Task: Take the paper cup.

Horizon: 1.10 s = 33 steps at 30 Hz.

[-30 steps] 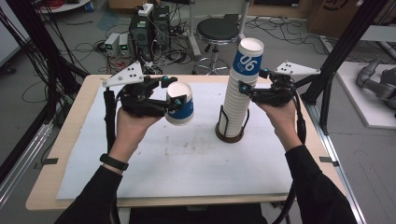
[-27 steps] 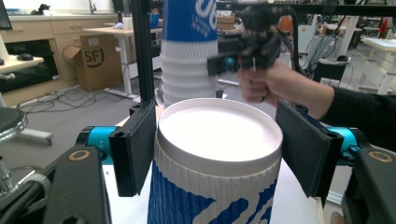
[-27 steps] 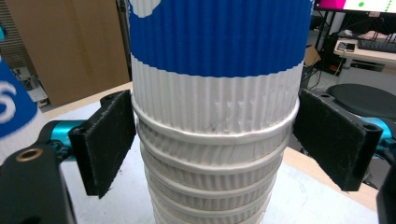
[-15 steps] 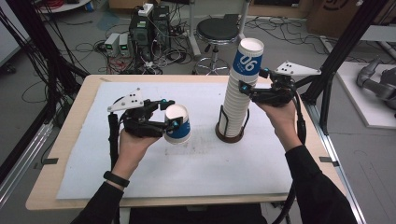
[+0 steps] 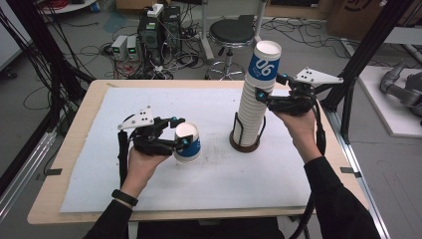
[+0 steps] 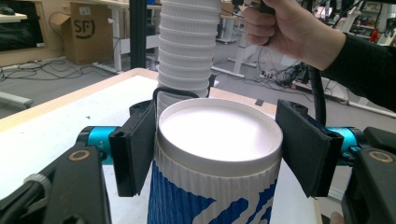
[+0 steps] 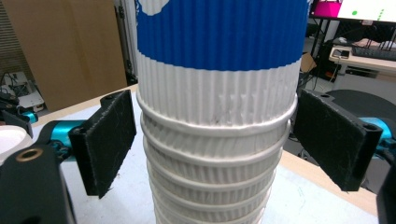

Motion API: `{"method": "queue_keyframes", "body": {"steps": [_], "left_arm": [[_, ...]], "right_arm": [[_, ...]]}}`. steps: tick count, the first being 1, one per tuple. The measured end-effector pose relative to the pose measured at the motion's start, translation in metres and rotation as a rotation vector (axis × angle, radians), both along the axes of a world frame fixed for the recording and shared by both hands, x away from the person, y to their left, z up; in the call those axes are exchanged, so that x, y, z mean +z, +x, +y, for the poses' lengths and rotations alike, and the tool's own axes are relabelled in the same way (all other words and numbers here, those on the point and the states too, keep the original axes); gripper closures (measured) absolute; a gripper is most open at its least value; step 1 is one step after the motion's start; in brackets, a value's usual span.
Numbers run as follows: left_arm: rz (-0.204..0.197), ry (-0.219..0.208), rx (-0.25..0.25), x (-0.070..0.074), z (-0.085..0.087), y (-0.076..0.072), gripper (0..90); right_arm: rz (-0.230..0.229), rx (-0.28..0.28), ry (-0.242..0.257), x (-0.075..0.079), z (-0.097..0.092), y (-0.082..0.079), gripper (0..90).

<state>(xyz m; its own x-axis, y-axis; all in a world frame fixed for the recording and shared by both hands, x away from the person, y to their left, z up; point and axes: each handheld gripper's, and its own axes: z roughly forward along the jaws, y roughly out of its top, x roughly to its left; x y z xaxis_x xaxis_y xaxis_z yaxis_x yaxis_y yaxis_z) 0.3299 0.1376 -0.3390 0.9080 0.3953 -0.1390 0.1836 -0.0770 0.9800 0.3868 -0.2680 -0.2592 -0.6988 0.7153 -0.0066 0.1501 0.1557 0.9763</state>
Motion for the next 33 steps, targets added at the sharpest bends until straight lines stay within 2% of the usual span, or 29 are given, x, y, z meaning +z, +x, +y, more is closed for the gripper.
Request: {"method": "queue_keyframes", "body": {"steps": [12, 18, 24, 29, 33], "left_arm": [[0.000, 0.010, -0.003, -0.003, 0.001, 0.000, 31.2], [0.004, 0.012, -0.005, -0.006, 0.000, 0.000, 31.1], [0.006, 0.018, -0.005, -0.008, 0.000, 0.000, 31.1], [0.007, 0.029, -0.005, -0.010, 0.000, 0.000, 31.2], [0.006, 0.036, -0.006, -0.012, 0.000, 0.000, 31.2]], "right_arm": [[-0.012, -0.004, -0.005, -0.001, -0.009, -0.012, 14.0], [-0.019, -0.009, 0.012, -0.004, -0.019, -0.021, 14.0], [-0.029, 0.006, 0.023, -0.015, -0.026, -0.034, 14.0], [-0.038, 0.022, 0.013, -0.027, -0.027, -0.045, 14.0], [-0.030, 0.031, 0.017, -0.038, -0.026, -0.054, 14.1]]}}
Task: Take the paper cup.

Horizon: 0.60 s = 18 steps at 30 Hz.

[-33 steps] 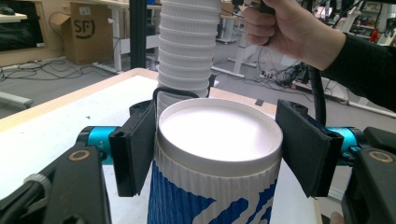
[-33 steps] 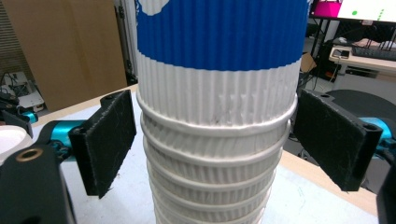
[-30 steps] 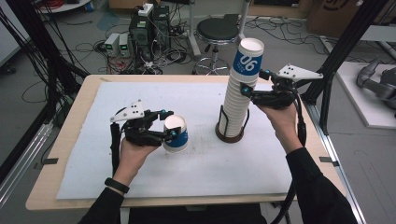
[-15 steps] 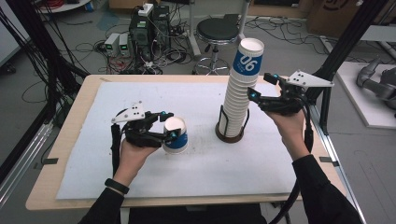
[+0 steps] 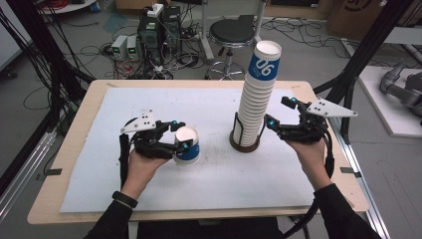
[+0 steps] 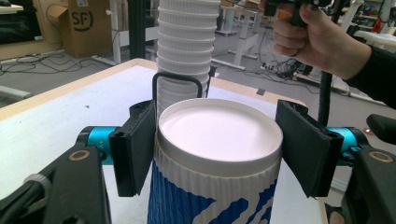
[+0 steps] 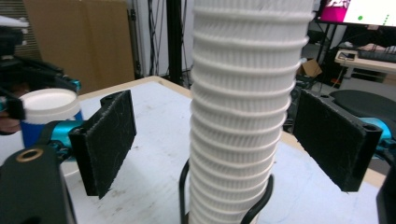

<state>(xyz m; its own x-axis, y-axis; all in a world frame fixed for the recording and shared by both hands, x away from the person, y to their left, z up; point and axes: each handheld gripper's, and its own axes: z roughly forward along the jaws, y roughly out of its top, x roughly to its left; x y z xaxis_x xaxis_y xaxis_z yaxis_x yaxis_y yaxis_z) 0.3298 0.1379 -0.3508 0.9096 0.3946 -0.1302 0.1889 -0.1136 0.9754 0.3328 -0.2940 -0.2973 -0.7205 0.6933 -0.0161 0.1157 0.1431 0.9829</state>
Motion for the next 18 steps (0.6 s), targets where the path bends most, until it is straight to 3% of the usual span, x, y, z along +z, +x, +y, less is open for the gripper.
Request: {"method": "queue_keyframes", "body": {"steps": [18], "left_arm": [[-0.001, -0.011, 0.006, -0.002, 0.006, -0.002, 31.1]], "right_arm": [[0.038, 0.023, -0.019, -0.055, 0.008, -0.019, 14.1]]}}
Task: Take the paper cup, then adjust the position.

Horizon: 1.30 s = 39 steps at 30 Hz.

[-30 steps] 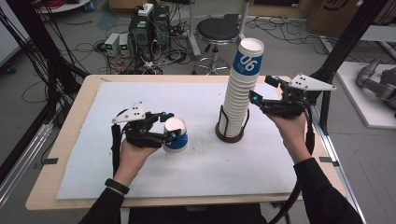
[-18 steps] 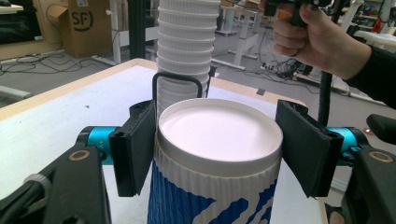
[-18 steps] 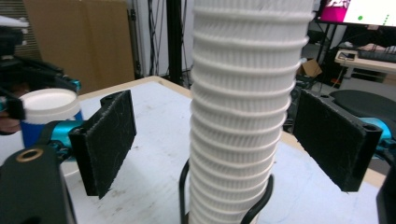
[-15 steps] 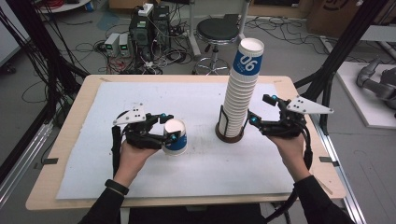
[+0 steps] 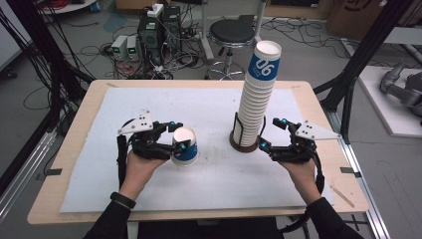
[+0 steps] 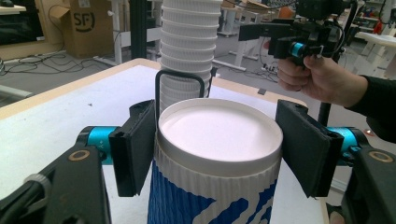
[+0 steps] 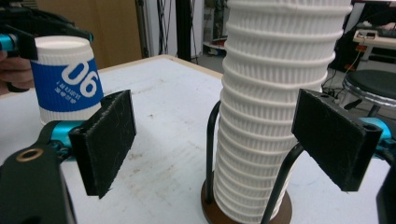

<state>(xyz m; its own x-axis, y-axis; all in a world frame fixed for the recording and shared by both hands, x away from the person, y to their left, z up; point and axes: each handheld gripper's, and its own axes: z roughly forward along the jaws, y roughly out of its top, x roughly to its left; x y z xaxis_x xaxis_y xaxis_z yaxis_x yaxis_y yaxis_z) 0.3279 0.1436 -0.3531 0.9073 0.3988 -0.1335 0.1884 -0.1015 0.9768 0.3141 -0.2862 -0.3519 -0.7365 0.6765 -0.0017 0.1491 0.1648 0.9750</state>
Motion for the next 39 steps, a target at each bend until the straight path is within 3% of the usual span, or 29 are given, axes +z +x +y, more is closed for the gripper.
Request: {"method": "queue_keyframes", "body": {"steps": [16, 28, 39], "left_arm": [[-0.005, -0.022, -0.020, 0.004, -0.005, 0.000, 31.1], [-0.004, -0.021, -0.077, 0.007, -0.018, -0.001, 31.2], [-0.002, -0.030, -0.121, 0.008, -0.031, -0.005, 31.1]], "right_arm": [[0.032, 0.023, -0.014, -0.015, 0.000, -0.003, 14.1], [0.038, 0.212, -0.030, -0.014, 0.004, -0.007, 14.1], [0.070, 0.328, -0.063, -0.018, 0.019, -0.008, 14.1]]}}
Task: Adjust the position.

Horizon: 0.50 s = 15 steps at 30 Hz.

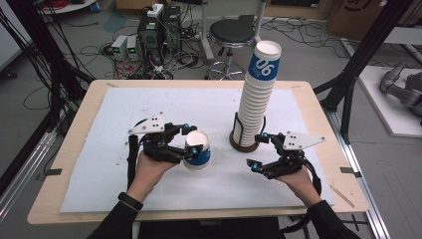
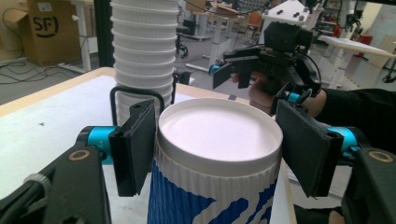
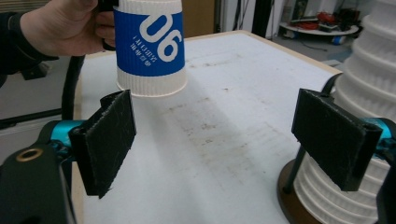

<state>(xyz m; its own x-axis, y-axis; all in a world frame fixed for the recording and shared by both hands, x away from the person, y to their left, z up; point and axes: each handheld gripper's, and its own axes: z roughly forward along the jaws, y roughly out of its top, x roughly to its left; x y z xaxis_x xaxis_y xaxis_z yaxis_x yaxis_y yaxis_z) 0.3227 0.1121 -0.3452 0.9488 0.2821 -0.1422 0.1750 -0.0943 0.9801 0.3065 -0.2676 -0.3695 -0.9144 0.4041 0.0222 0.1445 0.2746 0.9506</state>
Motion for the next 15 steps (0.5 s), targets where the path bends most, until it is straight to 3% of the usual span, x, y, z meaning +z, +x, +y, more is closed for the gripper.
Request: {"method": "queue_keyframes", "body": {"steps": [15], "left_arm": [[0.013, -0.009, -0.034, -0.002, -0.012, -0.003, 31.2]], "right_arm": [[0.003, 0.022, -0.016, -0.003, 0.013, 0.002, 14.1]]}}
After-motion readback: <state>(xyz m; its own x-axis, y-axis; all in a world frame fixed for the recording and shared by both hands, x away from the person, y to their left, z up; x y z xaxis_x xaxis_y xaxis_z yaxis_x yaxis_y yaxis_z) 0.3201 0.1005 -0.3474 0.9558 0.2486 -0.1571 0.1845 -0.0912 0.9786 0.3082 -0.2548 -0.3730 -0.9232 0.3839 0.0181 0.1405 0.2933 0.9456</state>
